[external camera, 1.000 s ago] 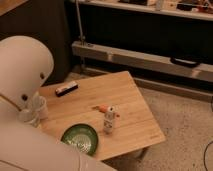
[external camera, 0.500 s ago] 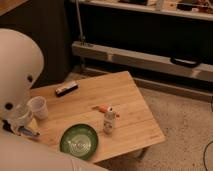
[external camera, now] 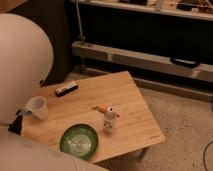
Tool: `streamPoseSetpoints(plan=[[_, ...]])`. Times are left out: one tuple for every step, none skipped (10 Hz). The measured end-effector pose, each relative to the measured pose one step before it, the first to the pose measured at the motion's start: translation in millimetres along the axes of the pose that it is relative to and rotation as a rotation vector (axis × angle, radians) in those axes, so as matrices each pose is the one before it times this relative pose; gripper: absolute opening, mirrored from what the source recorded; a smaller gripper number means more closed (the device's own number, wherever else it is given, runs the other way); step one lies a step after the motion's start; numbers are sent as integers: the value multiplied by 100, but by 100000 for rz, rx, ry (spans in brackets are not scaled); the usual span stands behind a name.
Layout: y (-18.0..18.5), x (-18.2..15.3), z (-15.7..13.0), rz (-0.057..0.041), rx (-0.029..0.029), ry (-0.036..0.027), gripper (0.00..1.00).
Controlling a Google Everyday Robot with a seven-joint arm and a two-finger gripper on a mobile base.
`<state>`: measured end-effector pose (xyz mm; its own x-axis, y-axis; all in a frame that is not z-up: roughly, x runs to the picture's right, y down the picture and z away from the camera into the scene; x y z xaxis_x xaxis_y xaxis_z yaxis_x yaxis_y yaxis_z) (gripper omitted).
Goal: Place the white sponge in the ceramic cup
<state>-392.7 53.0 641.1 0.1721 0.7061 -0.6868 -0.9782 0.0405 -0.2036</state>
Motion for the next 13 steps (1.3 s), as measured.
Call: streamPoseSetpoints(plan=[[-1363, -2601, -1389, 701, -255, 1045, 0], [-954, -1638, -592, 898, 217, 921, 0], [-1177, -1858, -479, 1224, 312, 1535, 0], [-771, -1033, -143, 1017, -70, 1321, 0], [-1104, -1344, -4, 1643, -638, 2373, 0], [-624, -691, 119, 833, -557, 1549, 0], [-43, -133, 189, -160, -1579, 1479, 0], [-154, 41, 142, -572, -2269, 960, 0], [-20, 7, -20, -1543, -1503, -269, 0], [448, 251, 188, -3313, -2575, -272, 0], [344, 221, 127, -3272, -2445, -704, 0], [119, 294, 78, -4847, -1205, -1601, 0], [816, 487, 429, -9722, -1682, -282, 0]])
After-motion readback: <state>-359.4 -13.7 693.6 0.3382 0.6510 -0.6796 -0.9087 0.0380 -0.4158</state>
